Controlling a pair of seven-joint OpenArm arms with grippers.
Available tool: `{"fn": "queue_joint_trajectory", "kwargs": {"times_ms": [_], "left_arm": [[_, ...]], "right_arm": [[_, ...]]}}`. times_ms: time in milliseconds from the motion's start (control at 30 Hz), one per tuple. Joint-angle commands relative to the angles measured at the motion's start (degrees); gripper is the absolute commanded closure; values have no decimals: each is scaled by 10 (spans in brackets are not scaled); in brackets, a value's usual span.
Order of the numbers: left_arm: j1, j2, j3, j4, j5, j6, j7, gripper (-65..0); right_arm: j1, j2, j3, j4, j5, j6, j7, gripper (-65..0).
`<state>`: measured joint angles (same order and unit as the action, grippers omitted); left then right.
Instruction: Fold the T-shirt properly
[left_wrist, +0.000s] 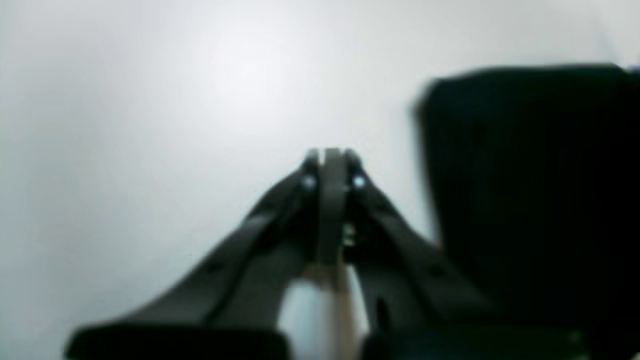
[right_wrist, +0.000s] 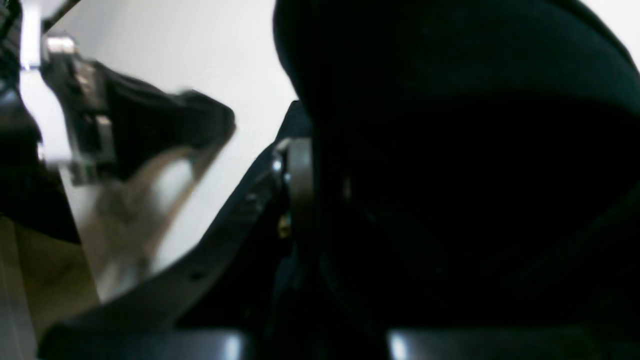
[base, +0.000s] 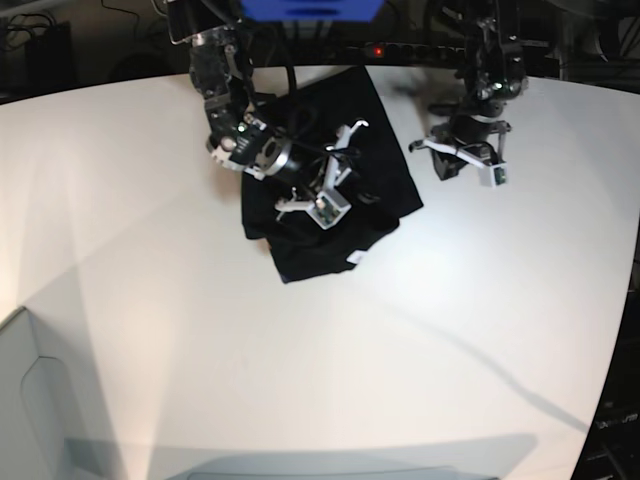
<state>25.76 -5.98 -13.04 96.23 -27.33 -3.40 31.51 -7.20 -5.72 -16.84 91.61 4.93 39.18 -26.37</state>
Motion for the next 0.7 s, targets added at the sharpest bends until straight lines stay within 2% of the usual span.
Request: {"fn": "queue_joint_trajectory", "kwargs": {"times_ms": [0,167,467,667], "left_arm": [[0,1,8,-2,4,4,45,-15],[-3,17,26,-4,7,4,62,0],[-44,13,48,-70,5,1,59,0],[-37,11,46,-52,5,-1,59,0]], "right_arm": [[6,-7,-3,13,14,8,15,0],[5,-7,-3,21,14,8,15,0],[5,-4,-91,37,12,8,14,0],[16,-6,-97,33,12,8,14,0]]}}
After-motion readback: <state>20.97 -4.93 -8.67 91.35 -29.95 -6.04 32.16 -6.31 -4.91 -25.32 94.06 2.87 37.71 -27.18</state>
